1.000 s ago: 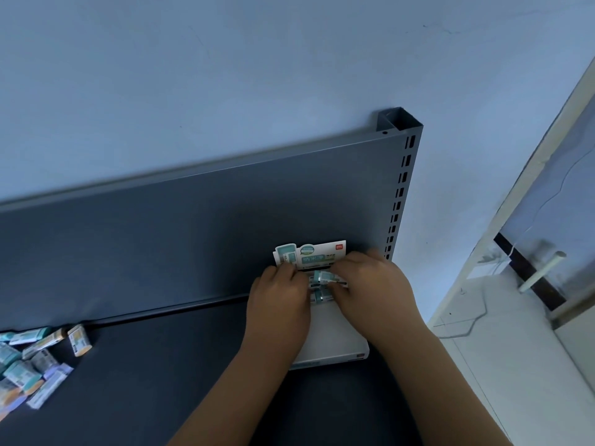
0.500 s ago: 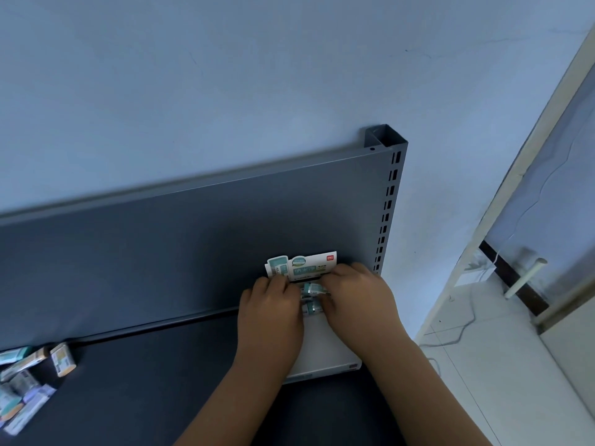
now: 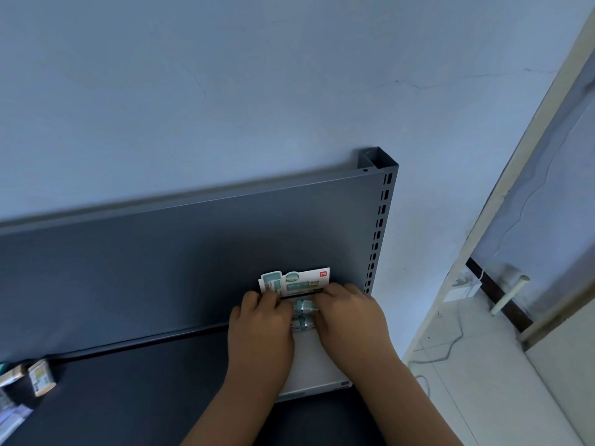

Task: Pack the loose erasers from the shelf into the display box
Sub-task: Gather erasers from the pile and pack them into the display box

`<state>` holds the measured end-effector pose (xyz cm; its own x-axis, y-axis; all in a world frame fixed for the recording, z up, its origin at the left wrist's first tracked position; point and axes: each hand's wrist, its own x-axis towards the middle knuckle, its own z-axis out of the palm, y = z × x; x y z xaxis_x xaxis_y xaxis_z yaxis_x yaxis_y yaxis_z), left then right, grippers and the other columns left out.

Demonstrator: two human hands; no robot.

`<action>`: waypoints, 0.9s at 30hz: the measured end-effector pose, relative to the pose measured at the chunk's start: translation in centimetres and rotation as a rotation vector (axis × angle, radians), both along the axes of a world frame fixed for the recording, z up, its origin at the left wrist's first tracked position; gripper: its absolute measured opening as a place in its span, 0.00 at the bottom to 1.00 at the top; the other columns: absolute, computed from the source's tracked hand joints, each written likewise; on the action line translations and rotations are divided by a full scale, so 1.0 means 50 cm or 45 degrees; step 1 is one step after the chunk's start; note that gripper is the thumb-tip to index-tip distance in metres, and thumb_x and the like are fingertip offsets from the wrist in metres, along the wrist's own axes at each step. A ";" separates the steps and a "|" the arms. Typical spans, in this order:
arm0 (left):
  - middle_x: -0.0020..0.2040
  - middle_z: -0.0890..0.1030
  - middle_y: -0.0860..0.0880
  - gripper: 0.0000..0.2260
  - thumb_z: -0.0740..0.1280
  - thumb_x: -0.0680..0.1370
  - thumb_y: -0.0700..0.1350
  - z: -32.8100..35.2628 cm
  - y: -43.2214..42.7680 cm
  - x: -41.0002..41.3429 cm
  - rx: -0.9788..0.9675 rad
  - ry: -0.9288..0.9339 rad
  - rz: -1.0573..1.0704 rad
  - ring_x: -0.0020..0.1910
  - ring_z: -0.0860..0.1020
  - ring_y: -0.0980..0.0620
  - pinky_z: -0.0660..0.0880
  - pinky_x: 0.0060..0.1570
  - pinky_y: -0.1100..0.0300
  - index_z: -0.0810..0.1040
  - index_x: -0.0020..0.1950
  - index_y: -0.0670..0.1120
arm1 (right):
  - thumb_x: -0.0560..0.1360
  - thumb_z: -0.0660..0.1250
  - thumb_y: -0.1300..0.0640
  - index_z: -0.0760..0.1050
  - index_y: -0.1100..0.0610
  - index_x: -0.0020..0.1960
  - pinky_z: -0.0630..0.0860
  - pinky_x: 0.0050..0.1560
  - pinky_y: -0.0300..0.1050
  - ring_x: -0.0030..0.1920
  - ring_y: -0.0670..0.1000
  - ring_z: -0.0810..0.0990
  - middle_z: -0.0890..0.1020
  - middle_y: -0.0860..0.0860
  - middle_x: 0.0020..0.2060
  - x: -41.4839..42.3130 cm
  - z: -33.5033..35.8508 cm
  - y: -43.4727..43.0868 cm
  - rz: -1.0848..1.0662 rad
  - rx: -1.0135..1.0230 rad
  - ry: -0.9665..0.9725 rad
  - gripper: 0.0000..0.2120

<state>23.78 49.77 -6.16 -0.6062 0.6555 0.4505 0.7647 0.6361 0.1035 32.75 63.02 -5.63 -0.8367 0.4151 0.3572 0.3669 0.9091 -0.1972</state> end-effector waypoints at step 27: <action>0.45 0.79 0.52 0.12 0.65 0.70 0.45 0.000 -0.032 0.005 -0.069 -0.068 -0.014 0.44 0.73 0.45 0.73 0.33 0.53 0.85 0.50 0.52 | 0.60 0.74 0.63 0.80 0.53 0.35 0.74 0.35 0.47 0.38 0.56 0.77 0.81 0.49 0.36 -0.016 -0.001 -0.011 0.008 0.147 0.093 0.08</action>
